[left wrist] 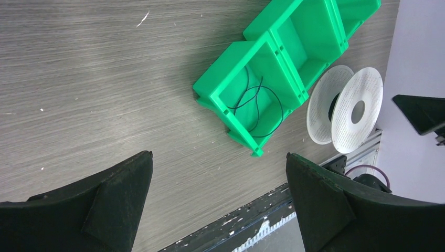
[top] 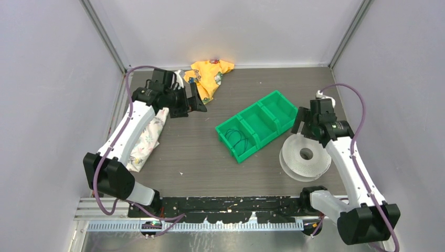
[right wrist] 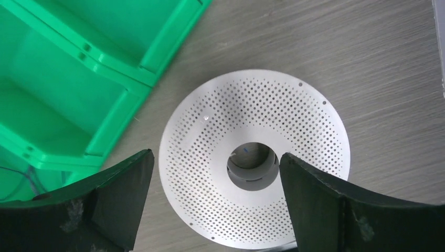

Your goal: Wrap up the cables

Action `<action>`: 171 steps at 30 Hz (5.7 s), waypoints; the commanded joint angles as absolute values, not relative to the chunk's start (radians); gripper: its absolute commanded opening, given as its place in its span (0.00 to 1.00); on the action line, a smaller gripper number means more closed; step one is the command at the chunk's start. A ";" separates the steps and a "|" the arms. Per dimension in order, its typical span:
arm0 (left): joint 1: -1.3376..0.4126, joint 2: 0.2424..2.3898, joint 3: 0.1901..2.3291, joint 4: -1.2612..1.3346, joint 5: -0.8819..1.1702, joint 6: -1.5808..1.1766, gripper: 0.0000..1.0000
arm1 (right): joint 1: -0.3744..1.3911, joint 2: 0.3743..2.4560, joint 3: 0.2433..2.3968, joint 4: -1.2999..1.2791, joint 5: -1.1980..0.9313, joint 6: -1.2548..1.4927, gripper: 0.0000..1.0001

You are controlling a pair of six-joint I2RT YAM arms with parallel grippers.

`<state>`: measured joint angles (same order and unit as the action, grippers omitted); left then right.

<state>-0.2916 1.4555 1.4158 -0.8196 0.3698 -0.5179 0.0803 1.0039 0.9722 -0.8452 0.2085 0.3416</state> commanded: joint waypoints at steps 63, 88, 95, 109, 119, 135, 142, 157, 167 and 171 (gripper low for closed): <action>-0.316 1.410 1.457 -0.831 0.319 -0.513 0.99 | 0.319 1.069 1.110 -0.970 0.620 0.619 0.00; -0.318 1.415 1.443 -0.827 0.322 -0.527 0.99 | 0.266 1.016 1.060 -0.872 0.443 0.523 0.72; -0.320 1.431 1.431 -0.816 0.329 -0.538 0.99 | 0.267 1.011 1.103 -0.885 0.413 0.505 0.72; -0.325 1.418 1.418 -0.812 0.327 -0.536 0.99 | 0.266 0.978 1.158 -0.862 0.358 0.489 0.79; -0.325 1.412 1.417 -0.811 0.321 -0.535 0.99 | 0.265 0.972 1.143 -0.815 0.228 0.462 0.86; -0.337 1.445 1.445 -0.798 0.328 -0.545 0.99 | 0.417 1.026 1.245 -0.729 -0.029 0.409 1.00; -0.339 1.441 1.449 -0.801 0.318 -0.537 0.99 | 0.688 1.156 1.266 -0.741 0.149 0.375 1.00; -0.339 1.431 1.443 -0.816 0.299 -0.525 0.99 | 0.813 1.302 1.143 -0.750 0.155 0.349 1.00; -0.339 1.430 1.443 -0.815 0.302 -0.532 0.99 | 0.813 1.234 0.971 -0.702 0.207 0.356 1.00; -0.340 1.433 1.443 -0.812 0.309 -0.540 0.99 | 0.813 1.242 0.971 -0.718 0.223 0.348 1.00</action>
